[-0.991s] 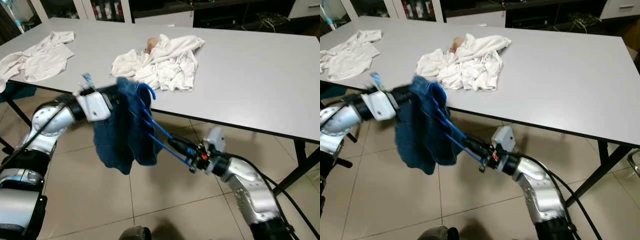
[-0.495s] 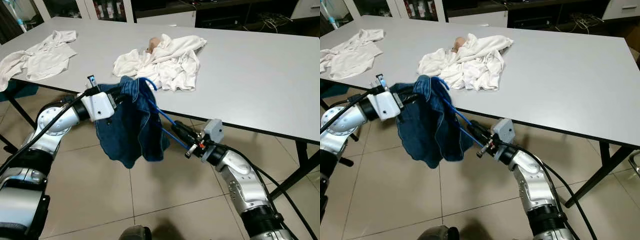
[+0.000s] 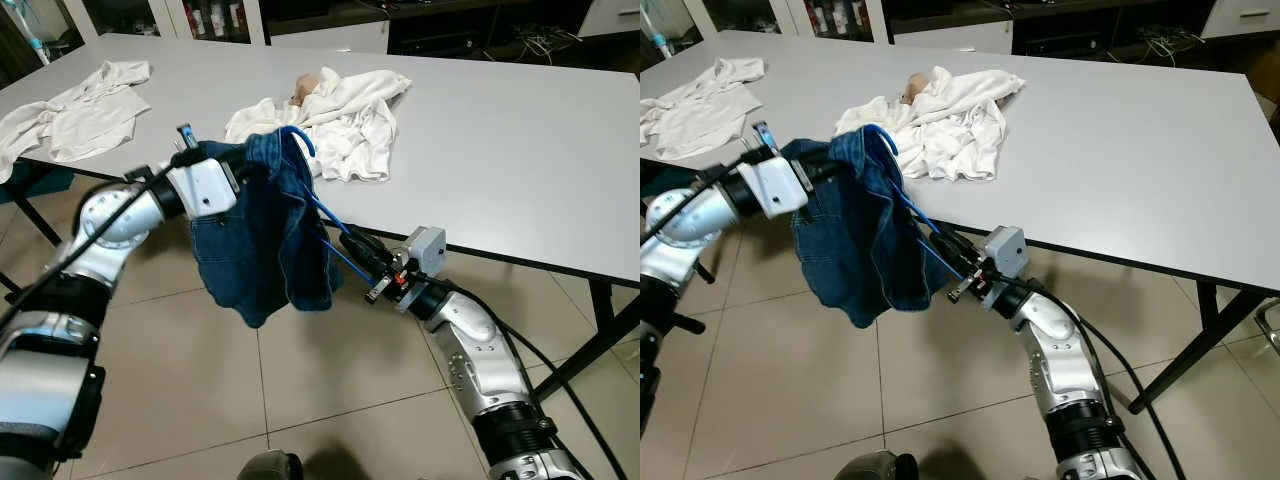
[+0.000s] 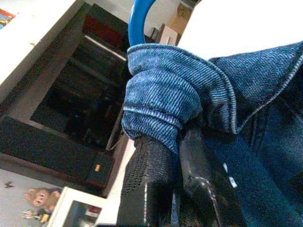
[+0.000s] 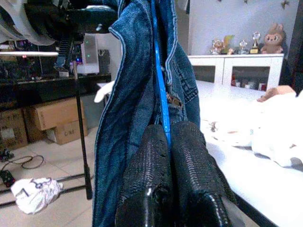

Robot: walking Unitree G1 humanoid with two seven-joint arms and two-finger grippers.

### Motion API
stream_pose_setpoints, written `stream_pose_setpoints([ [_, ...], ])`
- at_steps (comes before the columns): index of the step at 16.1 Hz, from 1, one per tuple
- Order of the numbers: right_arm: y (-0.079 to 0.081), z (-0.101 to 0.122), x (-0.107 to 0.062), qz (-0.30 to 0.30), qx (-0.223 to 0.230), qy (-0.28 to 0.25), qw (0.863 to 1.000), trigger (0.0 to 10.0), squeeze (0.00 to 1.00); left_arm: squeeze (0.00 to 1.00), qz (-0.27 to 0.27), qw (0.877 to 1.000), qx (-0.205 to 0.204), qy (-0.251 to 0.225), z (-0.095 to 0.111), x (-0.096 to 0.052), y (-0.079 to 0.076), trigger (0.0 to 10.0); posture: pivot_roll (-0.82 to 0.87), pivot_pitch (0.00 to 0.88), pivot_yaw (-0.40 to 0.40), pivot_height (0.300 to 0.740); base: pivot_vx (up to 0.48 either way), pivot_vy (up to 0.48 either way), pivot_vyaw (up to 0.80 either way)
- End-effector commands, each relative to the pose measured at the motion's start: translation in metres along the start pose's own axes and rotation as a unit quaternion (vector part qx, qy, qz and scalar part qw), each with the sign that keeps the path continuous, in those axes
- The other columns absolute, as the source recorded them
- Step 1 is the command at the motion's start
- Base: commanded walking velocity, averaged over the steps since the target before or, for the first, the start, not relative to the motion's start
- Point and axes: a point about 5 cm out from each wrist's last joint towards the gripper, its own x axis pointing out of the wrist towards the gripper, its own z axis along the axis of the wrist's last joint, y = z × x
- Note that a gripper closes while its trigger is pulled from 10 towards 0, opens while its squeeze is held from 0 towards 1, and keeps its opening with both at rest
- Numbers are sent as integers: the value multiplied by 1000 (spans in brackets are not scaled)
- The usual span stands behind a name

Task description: Hang hanger

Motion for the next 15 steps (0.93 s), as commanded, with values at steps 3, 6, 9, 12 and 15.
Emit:
stream_pose_setpoints([
  [3, -2, 10, 7, -9, -11, -32, 999, 0, 0, 0, 8, 1000, 22, 6, 1, 1, 11, 10000, -10, 0, 119, 740, 0, 0, 0],
  [6, -1, 11, 13, -12, -14, -39, 999, 0, 0, 0, 11, 999, 29, 11, 0, 1, 14, 10000, -12, 0, 123, 740, 0, 0, 0],
  [9, 2, 10, 18, -10, -15, -42, 999, 0, 0, 0, 13, 1000, 23, 13, 0, 4, 17, 10000, -12, 0, 125, 740, 0, 0, 0],
  [12, 1, 10, 18, -10, -16, -41, 999, 0, 0, 353, 20, 999, -29, 23, -5, 4, 16, 10000, -10, 0, 126, 740, 0, 0, 0],
  [15, -1, 8, 15, -13, -18, -38, 999, 0, 0, 1000, 33, 999, -22, 24, -6, 1, 16, 10000, -9, 0, 125, 740, 0, 0, 0],
])
